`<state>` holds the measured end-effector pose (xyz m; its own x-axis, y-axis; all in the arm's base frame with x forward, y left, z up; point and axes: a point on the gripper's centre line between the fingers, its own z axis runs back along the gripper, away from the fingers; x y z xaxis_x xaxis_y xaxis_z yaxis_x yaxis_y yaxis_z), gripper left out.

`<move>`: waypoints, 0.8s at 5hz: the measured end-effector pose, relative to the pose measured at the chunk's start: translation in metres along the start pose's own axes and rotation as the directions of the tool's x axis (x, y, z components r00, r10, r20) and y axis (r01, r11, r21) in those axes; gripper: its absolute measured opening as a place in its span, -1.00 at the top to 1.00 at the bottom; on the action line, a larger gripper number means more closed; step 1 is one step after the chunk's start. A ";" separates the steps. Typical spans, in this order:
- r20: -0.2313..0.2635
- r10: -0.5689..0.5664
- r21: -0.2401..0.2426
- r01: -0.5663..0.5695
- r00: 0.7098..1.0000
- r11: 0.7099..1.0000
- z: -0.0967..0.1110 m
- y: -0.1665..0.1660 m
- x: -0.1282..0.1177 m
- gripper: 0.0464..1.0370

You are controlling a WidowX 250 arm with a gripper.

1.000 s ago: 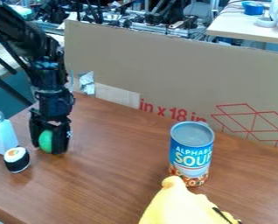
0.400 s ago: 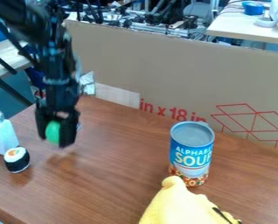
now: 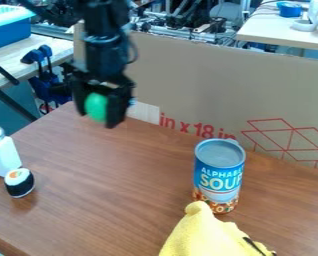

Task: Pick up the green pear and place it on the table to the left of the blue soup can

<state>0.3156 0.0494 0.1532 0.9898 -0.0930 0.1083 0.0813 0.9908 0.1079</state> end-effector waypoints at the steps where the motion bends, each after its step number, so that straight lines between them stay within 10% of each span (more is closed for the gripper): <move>1: -0.091 -0.079 -0.031 0.076 0.993 0.997 -0.026 -0.021 0.002 -0.67; 4: -0.279 -0.140 -0.122 0.109 0.950 0.986 -0.093 -0.038 -0.020 -0.67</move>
<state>0.3039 0.0225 0.0548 0.9617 -0.1995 -0.1879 0.2026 0.9793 -0.0027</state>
